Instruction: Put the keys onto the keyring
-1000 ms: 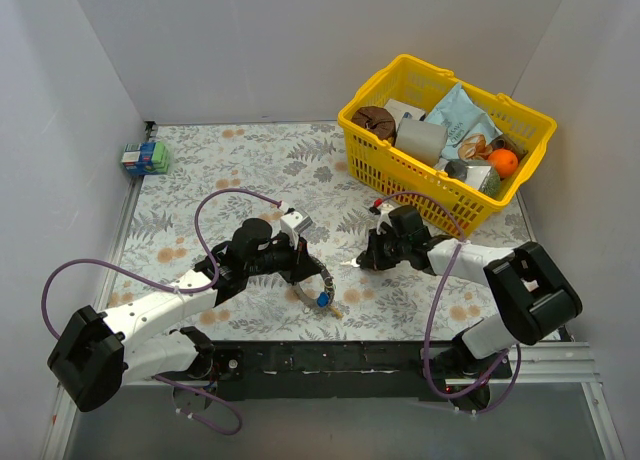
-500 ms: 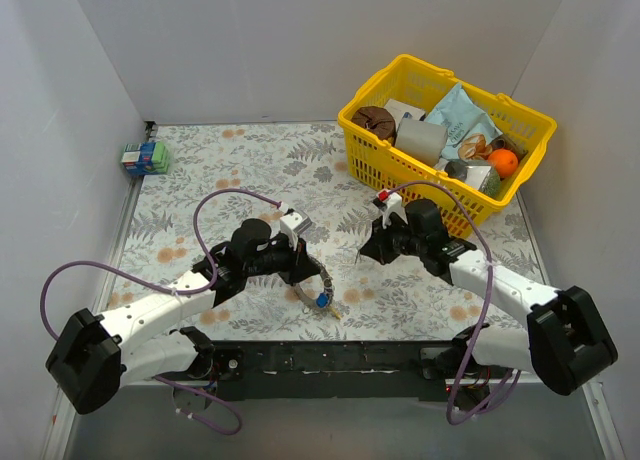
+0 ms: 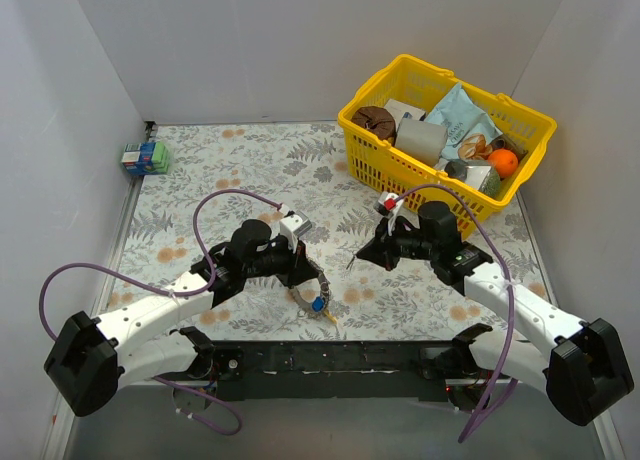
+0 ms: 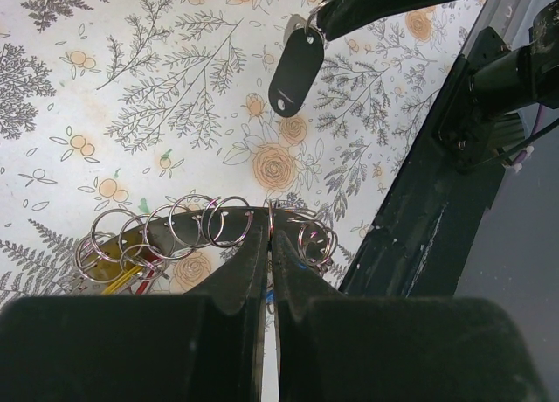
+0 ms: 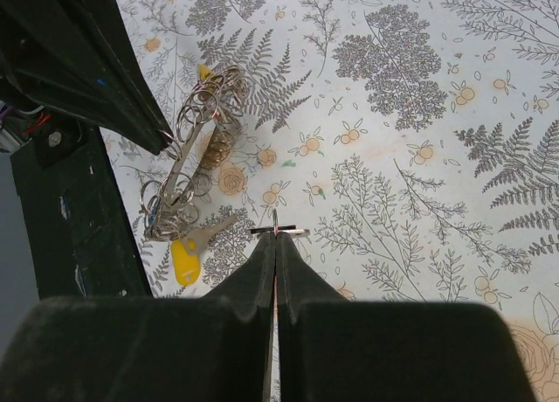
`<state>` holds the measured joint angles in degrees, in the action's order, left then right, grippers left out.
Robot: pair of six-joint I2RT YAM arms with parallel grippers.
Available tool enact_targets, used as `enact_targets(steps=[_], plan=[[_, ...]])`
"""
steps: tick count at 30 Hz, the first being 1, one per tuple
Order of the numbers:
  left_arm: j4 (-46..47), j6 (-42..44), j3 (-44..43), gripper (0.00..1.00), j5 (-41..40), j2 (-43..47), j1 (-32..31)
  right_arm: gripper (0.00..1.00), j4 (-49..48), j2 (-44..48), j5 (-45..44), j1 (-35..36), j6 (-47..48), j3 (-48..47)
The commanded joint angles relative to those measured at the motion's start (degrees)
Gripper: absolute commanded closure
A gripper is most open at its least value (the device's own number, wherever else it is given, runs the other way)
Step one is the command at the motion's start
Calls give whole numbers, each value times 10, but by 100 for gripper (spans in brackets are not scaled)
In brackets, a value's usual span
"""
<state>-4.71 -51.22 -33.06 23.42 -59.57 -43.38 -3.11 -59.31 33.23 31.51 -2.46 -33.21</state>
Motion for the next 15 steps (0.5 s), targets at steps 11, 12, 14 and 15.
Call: enact_targets(steps=[11, 12, 14, 15], plan=[[23, -8, -5, 100, 17, -13, -7, 99, 9, 5, 32, 5, 24, -11], [28, -9, -3, 100, 11, -13, -7, 99, 10, 4, 31, 6, 24, -12], [33, -11, 2, 100, 3, -13, -7, 99, 13, 2, 29, 8, 23, -13], [37, -11, 4, 100, 3, -12, -8, 99, 13, 1, 28, 9, 24, -14]])
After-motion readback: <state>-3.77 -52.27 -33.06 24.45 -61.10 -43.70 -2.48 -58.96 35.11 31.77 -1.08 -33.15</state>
